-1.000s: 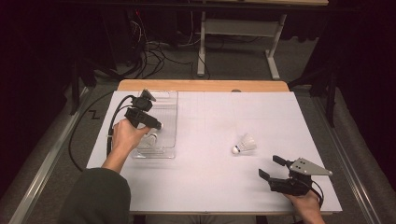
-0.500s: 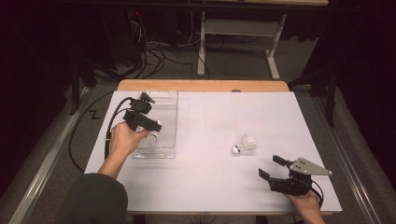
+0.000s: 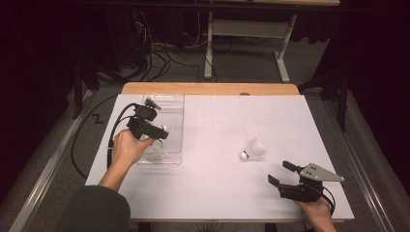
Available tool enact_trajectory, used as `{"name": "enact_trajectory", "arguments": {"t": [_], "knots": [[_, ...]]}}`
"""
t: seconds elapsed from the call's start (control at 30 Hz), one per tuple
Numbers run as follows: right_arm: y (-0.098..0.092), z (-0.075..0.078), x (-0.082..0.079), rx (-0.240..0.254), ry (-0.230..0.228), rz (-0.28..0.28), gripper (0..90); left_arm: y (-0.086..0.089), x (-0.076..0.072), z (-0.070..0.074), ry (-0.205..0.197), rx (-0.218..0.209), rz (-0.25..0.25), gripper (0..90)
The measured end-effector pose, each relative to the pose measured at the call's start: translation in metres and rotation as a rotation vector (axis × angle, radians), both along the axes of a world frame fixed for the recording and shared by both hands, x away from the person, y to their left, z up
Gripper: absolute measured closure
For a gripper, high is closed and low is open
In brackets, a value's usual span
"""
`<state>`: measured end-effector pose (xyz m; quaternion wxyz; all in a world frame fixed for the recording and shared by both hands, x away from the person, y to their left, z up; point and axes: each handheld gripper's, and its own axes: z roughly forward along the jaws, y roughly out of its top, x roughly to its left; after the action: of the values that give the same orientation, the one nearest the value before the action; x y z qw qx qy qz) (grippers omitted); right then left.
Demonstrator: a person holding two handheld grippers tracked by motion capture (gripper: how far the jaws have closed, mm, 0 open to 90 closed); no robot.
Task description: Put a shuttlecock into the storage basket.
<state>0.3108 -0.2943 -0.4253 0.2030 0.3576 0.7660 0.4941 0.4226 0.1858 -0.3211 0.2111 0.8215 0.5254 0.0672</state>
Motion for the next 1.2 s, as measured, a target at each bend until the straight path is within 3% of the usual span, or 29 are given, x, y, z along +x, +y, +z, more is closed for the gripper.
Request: {"name": "enact_trajectory", "arguments": {"t": [0.6,1.2], "knots": [[0.000,0.000,0.000,-0.002,0.000,0.000,20.8,-0.008,-0.015,-0.004,-0.005,-0.028,-0.039,41.2],[0.000,0.000,0.001,0.005,0.007,-0.012,20.8,-0.019,-0.032,0.001,-0.031,-0.044,-0.092,39.5]]}}
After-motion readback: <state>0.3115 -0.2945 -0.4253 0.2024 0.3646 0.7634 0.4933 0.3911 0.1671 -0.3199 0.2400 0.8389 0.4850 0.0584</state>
